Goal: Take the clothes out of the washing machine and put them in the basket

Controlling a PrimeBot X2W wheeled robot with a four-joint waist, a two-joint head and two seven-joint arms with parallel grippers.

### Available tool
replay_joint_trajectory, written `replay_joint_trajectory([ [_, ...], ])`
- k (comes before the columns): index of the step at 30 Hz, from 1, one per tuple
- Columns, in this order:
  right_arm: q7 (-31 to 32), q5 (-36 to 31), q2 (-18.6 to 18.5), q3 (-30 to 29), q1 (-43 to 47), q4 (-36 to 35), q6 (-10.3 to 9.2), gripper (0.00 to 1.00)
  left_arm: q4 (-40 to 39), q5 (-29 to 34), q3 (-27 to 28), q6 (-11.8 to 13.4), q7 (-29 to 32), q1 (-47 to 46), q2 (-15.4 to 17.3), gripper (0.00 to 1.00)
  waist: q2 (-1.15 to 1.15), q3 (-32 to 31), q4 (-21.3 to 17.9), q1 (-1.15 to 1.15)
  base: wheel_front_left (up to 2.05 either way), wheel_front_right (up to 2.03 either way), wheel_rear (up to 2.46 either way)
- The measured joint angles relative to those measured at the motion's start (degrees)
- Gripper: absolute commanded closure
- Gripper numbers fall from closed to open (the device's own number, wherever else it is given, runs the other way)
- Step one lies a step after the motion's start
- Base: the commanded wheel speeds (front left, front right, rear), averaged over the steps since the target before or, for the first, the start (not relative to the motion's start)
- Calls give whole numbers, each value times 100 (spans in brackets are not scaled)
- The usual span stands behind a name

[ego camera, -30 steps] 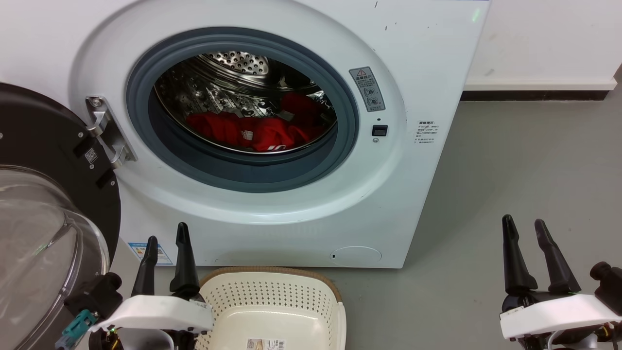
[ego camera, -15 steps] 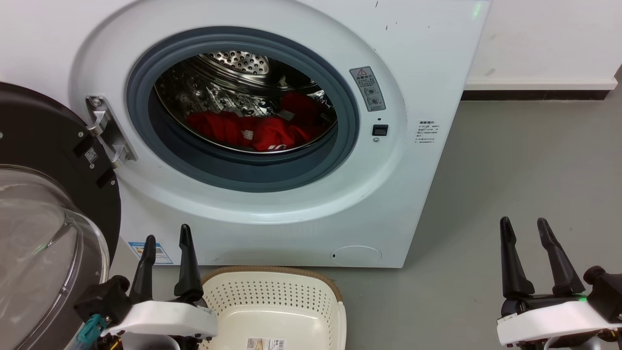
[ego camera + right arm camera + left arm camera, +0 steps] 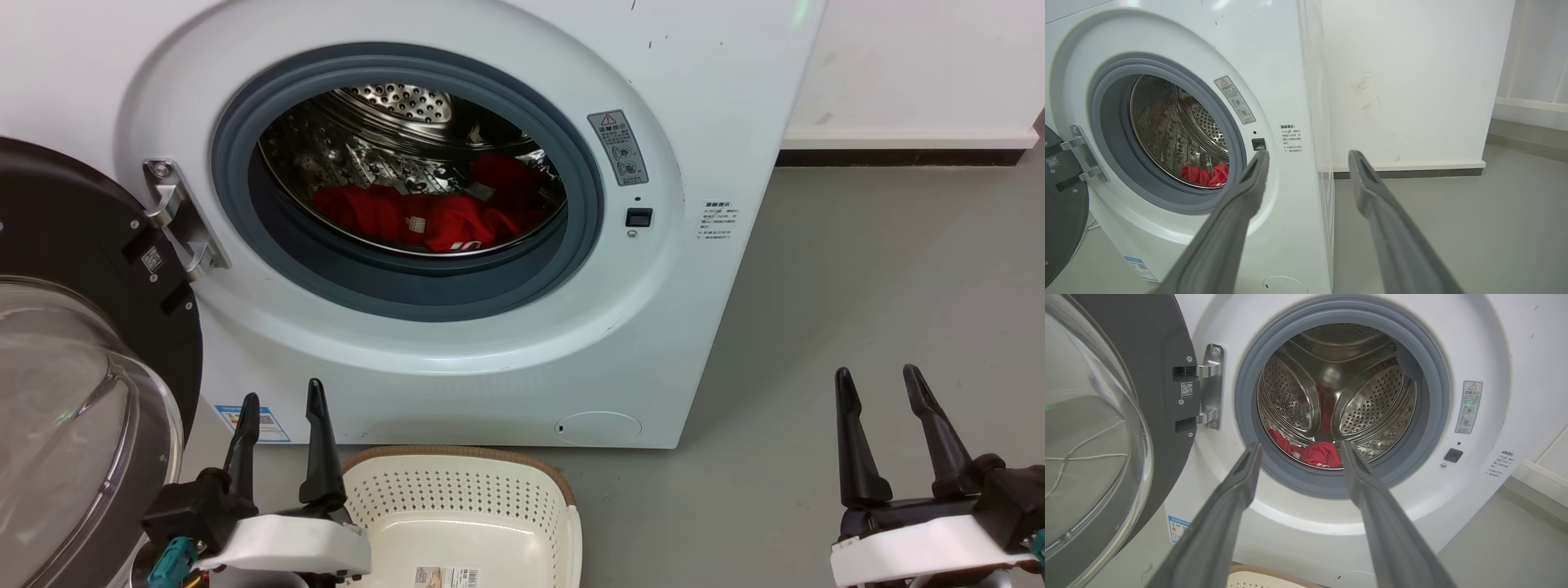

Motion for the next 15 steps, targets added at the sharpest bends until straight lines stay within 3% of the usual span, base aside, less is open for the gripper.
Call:
replay_joint_trajectory([
  [15, -160, -679, -1, 29, 57, -80, 0, 0, 11, 614, -44, 92, -170, 57, 1, 0, 0, -14, -7, 0, 0, 0, 0],
])
